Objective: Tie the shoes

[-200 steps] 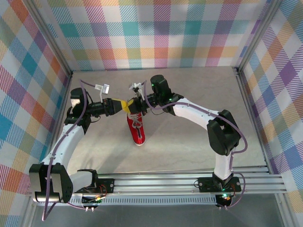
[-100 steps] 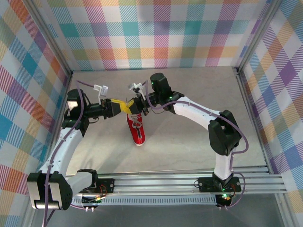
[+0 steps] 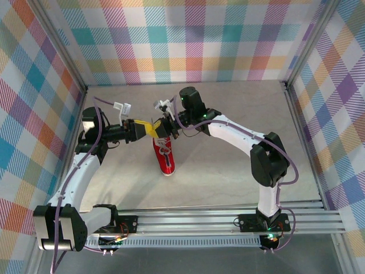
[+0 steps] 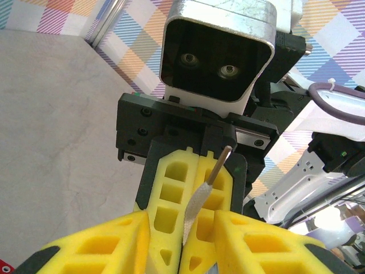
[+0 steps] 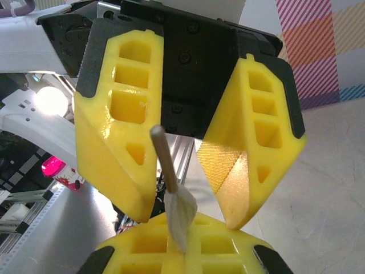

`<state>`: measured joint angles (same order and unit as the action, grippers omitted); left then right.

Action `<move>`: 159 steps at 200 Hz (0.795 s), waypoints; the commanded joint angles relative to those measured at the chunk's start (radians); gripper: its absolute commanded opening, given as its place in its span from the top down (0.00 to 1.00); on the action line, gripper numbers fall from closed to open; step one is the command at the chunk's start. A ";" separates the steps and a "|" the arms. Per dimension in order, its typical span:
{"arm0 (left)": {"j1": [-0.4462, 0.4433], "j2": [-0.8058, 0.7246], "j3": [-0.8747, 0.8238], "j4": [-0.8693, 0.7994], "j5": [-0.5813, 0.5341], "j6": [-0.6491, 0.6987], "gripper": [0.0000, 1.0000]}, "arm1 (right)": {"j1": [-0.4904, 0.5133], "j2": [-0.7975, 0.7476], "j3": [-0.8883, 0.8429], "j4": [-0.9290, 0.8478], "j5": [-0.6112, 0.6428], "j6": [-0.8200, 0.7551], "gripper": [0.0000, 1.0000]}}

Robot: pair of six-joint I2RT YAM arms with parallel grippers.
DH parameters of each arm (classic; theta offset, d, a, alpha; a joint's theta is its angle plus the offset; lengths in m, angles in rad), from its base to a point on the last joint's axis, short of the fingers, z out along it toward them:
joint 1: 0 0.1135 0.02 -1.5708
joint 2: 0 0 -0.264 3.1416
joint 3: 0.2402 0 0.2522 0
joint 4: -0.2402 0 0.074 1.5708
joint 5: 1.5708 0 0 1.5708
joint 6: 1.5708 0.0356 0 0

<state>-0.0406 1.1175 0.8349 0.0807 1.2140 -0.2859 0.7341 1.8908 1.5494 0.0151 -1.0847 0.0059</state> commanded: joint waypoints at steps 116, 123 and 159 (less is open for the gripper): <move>-0.050 -0.011 0.006 0.080 -0.039 0.042 0.71 | 0.018 0.054 0.089 -0.006 -0.070 0.027 1.00; -0.051 -0.013 0.006 0.080 -0.039 0.045 0.71 | 0.018 0.055 0.089 0.000 -0.073 0.033 1.00; -0.054 -0.019 0.001 0.080 -0.041 0.051 0.86 | 0.010 0.065 0.093 0.045 -0.077 0.093 1.00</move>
<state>-0.0692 1.1217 0.8352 0.1143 1.1427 -0.2642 0.7326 1.9373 1.6032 -0.0151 -1.1278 0.0551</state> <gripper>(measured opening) 0.223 0.042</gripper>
